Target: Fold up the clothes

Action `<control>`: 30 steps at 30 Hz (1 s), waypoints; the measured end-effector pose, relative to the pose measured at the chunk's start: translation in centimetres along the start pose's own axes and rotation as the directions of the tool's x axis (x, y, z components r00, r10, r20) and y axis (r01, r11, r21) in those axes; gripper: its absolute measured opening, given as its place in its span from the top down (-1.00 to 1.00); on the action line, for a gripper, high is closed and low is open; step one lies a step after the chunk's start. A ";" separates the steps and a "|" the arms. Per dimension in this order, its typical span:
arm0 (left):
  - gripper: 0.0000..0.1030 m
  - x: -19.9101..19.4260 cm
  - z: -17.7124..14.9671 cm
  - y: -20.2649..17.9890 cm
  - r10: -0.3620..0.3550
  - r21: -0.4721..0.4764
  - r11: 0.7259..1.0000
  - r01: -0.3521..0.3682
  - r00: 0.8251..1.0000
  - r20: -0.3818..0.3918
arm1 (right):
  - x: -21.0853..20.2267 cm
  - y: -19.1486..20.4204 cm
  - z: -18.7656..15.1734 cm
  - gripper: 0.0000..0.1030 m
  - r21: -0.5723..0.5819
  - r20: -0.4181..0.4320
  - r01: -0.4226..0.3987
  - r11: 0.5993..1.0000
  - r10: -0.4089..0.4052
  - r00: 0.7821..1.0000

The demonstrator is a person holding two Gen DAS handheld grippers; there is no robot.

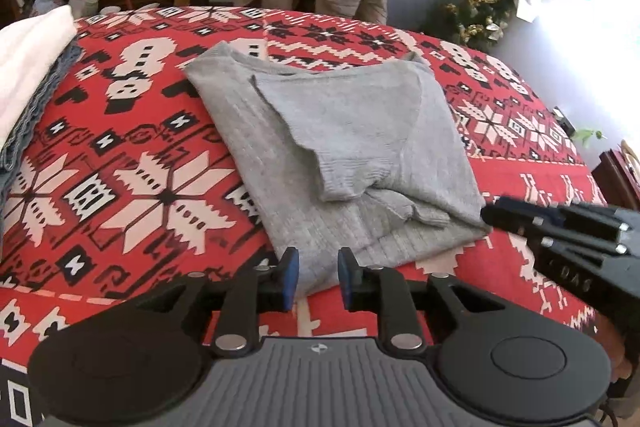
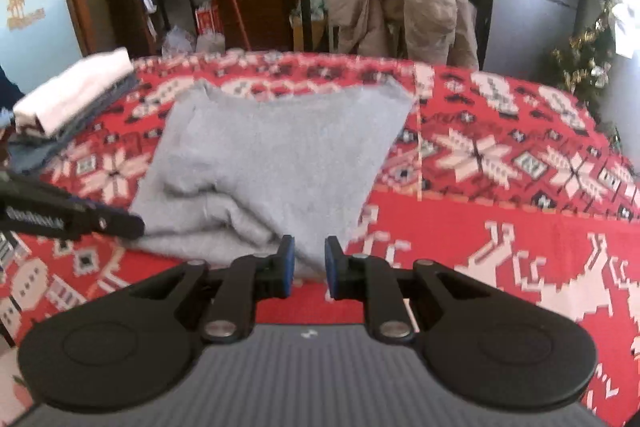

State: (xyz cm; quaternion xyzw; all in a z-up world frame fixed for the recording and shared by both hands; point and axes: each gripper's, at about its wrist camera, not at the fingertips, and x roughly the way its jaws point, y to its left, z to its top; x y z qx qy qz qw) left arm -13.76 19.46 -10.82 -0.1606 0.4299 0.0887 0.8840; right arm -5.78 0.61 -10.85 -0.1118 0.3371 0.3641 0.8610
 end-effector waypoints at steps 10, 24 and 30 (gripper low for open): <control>0.45 -0.6 -0.2 0.6 0.020 -0.019 1.000 -0.020 1.000 0.007 | 4.3 1.9 1.3 0.77 -0.027 -0.029 -0.002 1.000 0.001 1.000; 0.28 -0.1 2.0 4.5 0.064 -0.197 0.979 -0.052 0.996 0.054 | -0.9 1.5 -0.3 0.16 -0.032 0.009 -0.022 0.999 0.023 1.000; 0.40 2.1 5.5 6.9 0.076 -0.258 0.965 -0.056 0.995 0.068 | -1.4 0.2 1.2 -0.16 -0.050 0.092 0.046 0.998 -0.041 0.995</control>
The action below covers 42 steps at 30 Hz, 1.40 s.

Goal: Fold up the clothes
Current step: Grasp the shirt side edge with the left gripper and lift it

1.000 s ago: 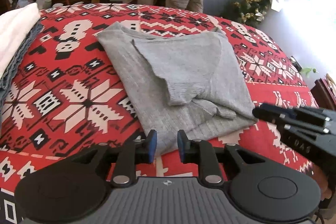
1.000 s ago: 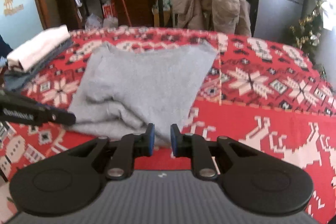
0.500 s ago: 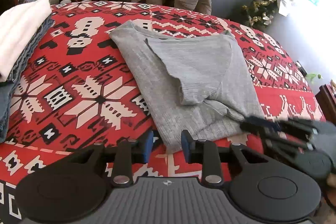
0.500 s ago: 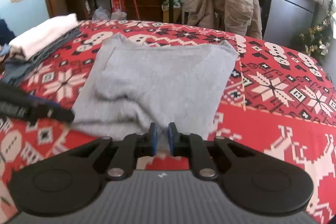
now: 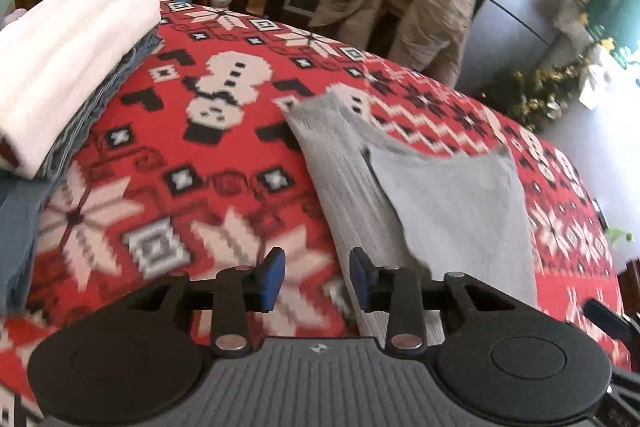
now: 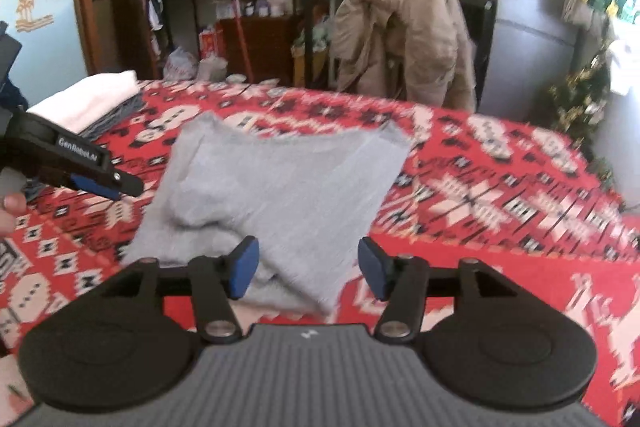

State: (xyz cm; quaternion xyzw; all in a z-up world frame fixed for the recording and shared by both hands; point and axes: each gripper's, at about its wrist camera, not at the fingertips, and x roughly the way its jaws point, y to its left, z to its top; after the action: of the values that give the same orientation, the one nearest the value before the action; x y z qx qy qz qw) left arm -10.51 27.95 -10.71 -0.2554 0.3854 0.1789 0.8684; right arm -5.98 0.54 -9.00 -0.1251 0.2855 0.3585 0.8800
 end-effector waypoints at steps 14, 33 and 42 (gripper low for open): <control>0.48 3.9 2.4 -1.1 0.013 0.056 0.998 -0.013 1.000 0.000 | 2.2 -3.0 2.9 -0.15 0.075 0.029 -0.014 0.997 0.012 1.000; 0.90 -1.0 3.4 -16.3 0.030 0.378 0.917 -0.125 0.968 0.248 | -0.2 -7.6 1.0 -0.16 0.192 0.057 0.016 0.981 -0.028 0.998; 0.89 5.3 0.2 -25.8 0.003 0.577 0.811 -0.100 0.986 0.167 | -2.1 -12.7 -1.0 -0.16 0.293 0.087 0.053 0.955 -0.082 0.993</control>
State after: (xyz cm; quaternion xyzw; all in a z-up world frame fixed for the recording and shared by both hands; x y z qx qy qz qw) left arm 6.10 7.87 -6.75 0.0483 0.3582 0.0953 0.9275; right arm 1.27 -10.07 -8.38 0.0136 0.2872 0.2882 0.9134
